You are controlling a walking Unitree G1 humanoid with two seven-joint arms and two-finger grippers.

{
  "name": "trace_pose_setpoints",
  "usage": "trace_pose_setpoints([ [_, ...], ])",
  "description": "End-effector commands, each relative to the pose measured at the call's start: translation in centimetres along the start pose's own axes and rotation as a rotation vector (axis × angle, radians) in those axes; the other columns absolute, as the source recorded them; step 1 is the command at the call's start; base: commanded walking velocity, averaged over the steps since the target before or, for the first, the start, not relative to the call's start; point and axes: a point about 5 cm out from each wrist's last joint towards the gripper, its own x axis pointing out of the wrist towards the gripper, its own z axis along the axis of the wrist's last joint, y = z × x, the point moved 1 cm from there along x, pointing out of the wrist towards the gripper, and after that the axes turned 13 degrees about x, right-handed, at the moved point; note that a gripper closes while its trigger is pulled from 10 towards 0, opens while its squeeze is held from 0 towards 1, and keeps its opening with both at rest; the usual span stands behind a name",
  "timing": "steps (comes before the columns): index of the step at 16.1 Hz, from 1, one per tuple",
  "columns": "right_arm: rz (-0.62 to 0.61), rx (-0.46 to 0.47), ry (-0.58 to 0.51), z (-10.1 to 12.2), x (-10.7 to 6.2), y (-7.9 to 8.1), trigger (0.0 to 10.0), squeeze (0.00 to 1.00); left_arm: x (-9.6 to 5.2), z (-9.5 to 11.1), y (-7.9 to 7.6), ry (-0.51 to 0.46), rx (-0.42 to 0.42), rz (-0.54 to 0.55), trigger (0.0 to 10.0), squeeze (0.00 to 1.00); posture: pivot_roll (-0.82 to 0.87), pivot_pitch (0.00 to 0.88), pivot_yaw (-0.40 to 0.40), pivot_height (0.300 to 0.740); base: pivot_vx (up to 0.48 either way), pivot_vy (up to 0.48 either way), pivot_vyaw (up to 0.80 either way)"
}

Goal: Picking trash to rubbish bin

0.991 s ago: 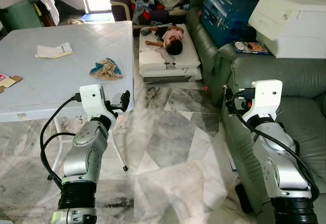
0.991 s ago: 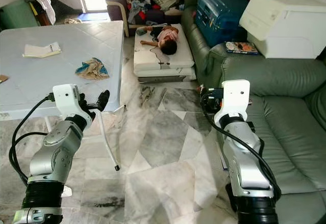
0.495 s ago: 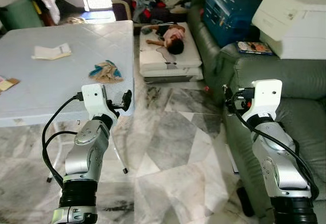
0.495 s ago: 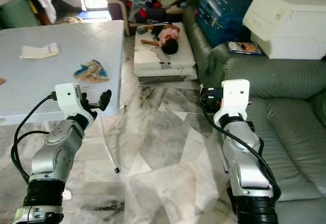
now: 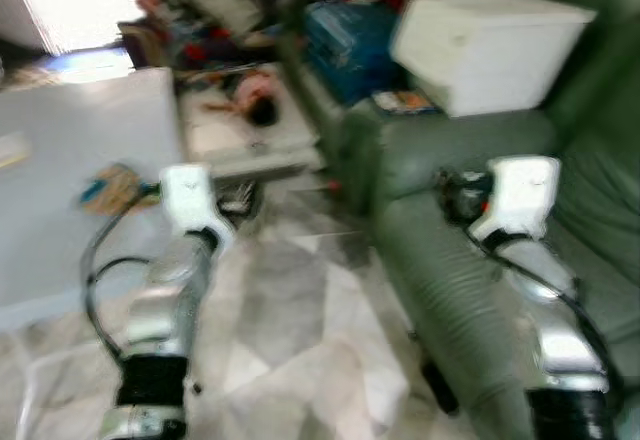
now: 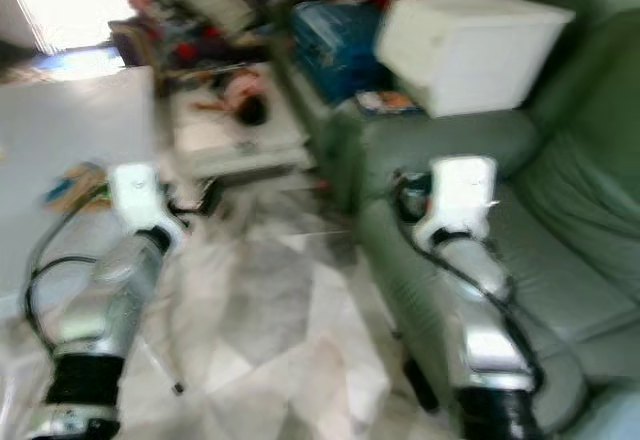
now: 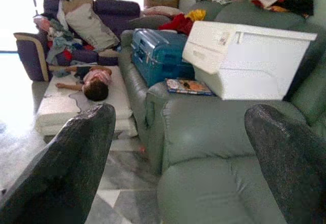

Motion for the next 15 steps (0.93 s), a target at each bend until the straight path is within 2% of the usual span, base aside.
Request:
trace_pose_setpoints([
  [1, -0.022, -0.015, -0.017, 0.7, 0.0, -0.7, 10.0, 0.0, 0.3, 0.5, -0.7, -0.013, 0.003, -0.017, 10.0, 0.0, 0.01, 0.009, 0.013, 0.74, 0.281, 0.0, -0.78],
  [5, -0.021, -0.015, -0.014, 0.6, 0.0, -0.7, 10.0, 0.0, 0.3, 0.3, -0.7, -0.005, 0.005, -0.017, 10.0, 0.0, 0.01, 0.01, 0.014, 0.74, 0.263, 0.0, -0.78],
  [7, -0.019, -0.013, -0.012, 0.6, 0.0, -0.7, 10.0, 0.0, 0.3, 0.2, -0.7, 0.0, 0.004, -0.016, 10.0, 0.0, 0.01, 0.008, 0.013, 0.74, 0.0, 0.0, -0.78],
  [15, -0.017, -0.031, 0.008, 0.0, 0.1, -0.7, 10.0, 0.0, 0.3, -1.3, -0.3, 0.077, 0.009, -0.004, 10.0, 0.0, 0.01, 0.009, 0.013, 0.74, 0.0, 0.0, 0.0],
])
